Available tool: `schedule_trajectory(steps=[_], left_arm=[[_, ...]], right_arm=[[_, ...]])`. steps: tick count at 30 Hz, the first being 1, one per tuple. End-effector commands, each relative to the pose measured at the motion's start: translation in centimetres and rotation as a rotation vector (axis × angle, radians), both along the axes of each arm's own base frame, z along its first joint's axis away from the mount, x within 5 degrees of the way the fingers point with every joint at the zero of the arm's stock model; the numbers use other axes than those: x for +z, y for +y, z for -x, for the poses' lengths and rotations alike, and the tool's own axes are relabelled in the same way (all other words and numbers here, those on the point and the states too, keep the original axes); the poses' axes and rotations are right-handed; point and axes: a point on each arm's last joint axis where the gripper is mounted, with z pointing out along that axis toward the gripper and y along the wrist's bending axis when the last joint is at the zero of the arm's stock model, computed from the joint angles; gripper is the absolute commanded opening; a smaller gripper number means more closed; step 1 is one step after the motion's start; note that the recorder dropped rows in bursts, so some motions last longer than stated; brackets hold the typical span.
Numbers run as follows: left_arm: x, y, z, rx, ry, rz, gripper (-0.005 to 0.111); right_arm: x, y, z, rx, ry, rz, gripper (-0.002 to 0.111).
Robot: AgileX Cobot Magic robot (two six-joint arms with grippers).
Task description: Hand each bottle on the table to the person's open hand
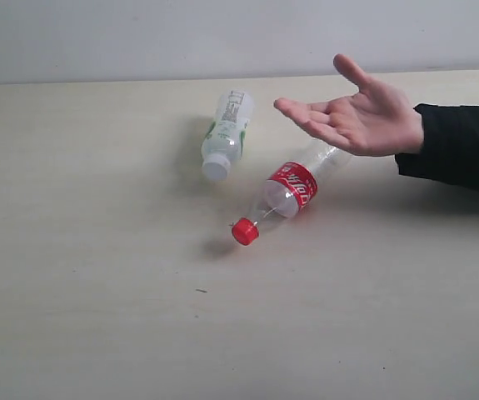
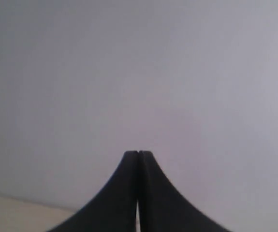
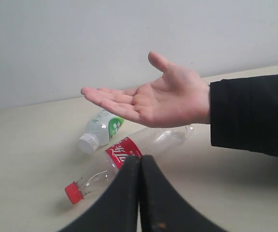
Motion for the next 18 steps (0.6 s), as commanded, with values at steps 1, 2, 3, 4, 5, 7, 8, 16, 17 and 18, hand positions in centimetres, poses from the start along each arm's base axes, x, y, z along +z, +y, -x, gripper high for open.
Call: schedule_trajectory(steps=[1,2,3,4,5,7,8,16,17,18], left_arm=[[1.0,0.4,-5.2,0.045,0.282,-0.202,0.000],[1.2,0.6,-6.2,0.050,0.341,-0.251,0.000],[1.4,0.7,-7.6,0.054,0.431,-0.318,0.000],[1.5,0.9,-8.5,0.053,0.490,-0.362,0.000],[1.2,1.0,-9.6,0.047,0.573,-0.412,0.000],[1.8,1.4,-11.5,0.044,0.705,-0.507,0.000],[1.5,1.7,-12.4,0.044,0.775,-0.540,0.000],[-0.3,1.9,-18.2,-0.063,1.326,-0.447,0.000],[-0.6,1.4,-18.8,-0.102,1.339,-0.425,0.000],[-1.0,0.8,-19.5,-0.148,1.349,-0.396,0.000]], right_arm=[[-0.1,0.0,0.0,-0.003,0.000,0.001,0.000],[-0.1,0.0,0.0,-0.003,0.000,0.001,0.000],[-0.1,0.0,0.0,-0.003,0.000,0.001,0.000],[-0.1,0.0,0.0,-0.003,0.000,0.001,0.000],[-0.1,0.0,0.0,-0.003,0.000,0.001,0.000],[-0.1,0.0,0.0,-0.003,0.000,0.001,0.000],[-0.1,0.0,0.0,-0.003,0.000,0.001,0.000],[-0.1,0.0,0.0,-0.003,0.000,0.001,0.000],[-0.1,0.0,0.0,-0.003,0.000,0.001,0.000],[-0.1,0.0,0.0,-0.003,0.000,0.001,0.000]])
